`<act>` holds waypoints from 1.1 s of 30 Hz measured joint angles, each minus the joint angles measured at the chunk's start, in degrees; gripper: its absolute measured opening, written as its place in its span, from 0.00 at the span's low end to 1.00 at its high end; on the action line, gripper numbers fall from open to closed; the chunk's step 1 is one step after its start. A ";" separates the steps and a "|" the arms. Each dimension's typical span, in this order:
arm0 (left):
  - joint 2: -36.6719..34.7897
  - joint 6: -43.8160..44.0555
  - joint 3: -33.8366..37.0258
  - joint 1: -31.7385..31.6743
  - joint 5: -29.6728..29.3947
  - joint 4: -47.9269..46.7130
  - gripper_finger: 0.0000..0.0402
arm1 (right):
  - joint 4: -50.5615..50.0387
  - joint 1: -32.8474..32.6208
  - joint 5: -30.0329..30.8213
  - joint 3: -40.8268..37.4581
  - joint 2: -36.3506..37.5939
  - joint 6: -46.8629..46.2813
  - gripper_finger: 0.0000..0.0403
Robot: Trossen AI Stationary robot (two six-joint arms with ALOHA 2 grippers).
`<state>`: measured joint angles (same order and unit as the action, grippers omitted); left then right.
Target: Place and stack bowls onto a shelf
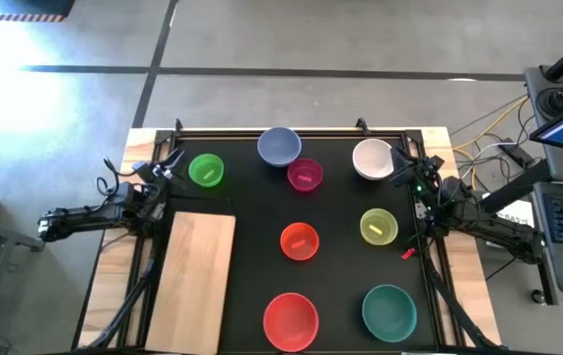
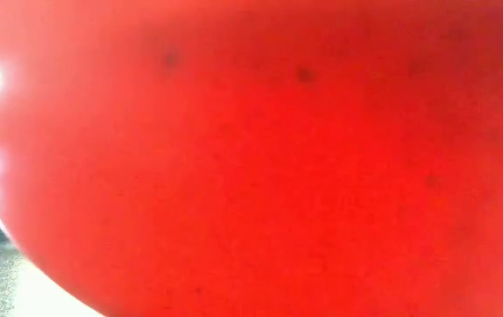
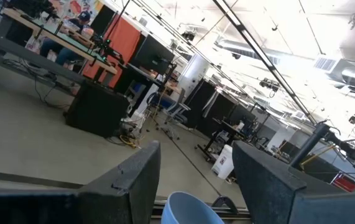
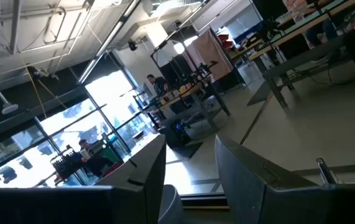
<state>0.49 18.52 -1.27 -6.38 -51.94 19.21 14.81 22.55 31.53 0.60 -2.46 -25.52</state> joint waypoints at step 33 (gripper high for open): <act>0.01 0.00 -0.01 0.00 0.00 -0.01 0.46 | -0.01 0.00 0.00 0.00 0.02 0.02 0.32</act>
<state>0.50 18.52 -1.28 -6.38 -51.94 19.20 14.80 22.55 31.53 0.60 -2.44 -25.50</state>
